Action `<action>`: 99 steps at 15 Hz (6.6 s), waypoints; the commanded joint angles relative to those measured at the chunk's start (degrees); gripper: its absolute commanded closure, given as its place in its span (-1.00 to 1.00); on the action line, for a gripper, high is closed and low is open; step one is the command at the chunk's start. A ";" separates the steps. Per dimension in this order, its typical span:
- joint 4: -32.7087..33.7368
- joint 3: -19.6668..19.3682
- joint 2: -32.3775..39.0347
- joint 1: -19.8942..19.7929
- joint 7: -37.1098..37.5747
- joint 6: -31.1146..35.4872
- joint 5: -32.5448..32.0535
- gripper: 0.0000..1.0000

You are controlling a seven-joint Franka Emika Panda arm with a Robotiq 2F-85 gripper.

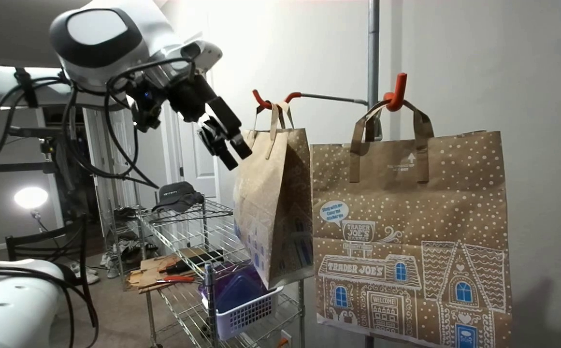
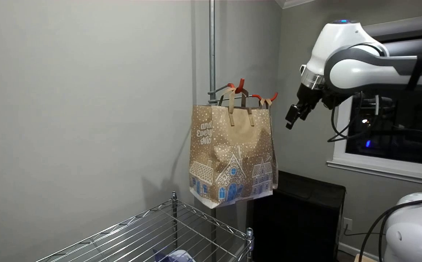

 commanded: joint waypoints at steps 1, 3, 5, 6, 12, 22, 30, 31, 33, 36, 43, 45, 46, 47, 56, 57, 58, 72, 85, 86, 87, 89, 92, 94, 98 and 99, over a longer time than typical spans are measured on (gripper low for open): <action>4.35 0.73 2.92 -1.47 1.16 5.11 -4.20 -1.00; 6.61 0.31 3.50 -1.09 0.44 7.33 -4.28 -1.00; 8.45 -1.00 2.61 0.31 -2.17 7.90 -3.32 -1.00; 9.24 -1.40 2.63 0.96 -3.21 8.35 -3.06 -1.00; 11.17 -3.44 5.52 8.37 -14.73 11.40 -1.93 -1.00; 10.74 -1.82 4.66 5.70 -10.18 10.19 -2.38 -1.00; 9.12 -5.27 3.78 13.64 -17.30 20.52 1.92 -1.00; 9.45 -5.62 3.84 14.70 -18.52 19.05 3.38 -1.00; 9.68 -6.15 4.15 15.62 -21.04 18.76 4.37 -1.00; 9.75 -5.72 4.27 14.18 -22.39 17.97 2.76 -1.00; 10.15 -5.16 4.49 12.41 -22.87 15.64 1.58 -1.00; 10.15 -4.54 4.27 11.58 -22.29 14.98 0.82 -1.00; 10.03 -5.18 4.49 12.50 -21.74 16.18 2.23 -1.00; 10.04 -5.01 4.48 12.22 -21.69 16.02 2.06 -1.00; 10.05 -4.72 4.46 11.90 -21.62 15.78 1.92 -1.00; 10.05 -4.72 4.46 11.90 -21.62 15.78 1.91 -1.00; 10.05 -4.71 4.47 11.90 -21.62 15.77 1.91 -1.00; 10.05 -4.69 4.45 11.88 -21.61 15.75 1.91 -1.00; 11.59 -11.34 7.99 17.02 -33.26 28.27 2.06 -1.00; 11.44 -12.88 8.55 18.63 -35.90 30.64 2.86 -1.00; 11.39 -14.39 9.05 20.55 -38.72 32.22 3.66 -1.00; 11.38 -17.09 9.13 24.23 -44.44 31.81 5.43 -1.00; 11.83 -18.94 8.31 27.35 -50.90 29.34 8.85 -1.00; 12.52 -19.10 8.02 28.64 -53.71 28.31 11.08 -1.00; 13.16 -17.46 9.02 28.41 -56.18 26.29 13.44 -1.00; 13.13 -16.77 9.16 27.55 -56.44 24.96 12.86 -1.00</action>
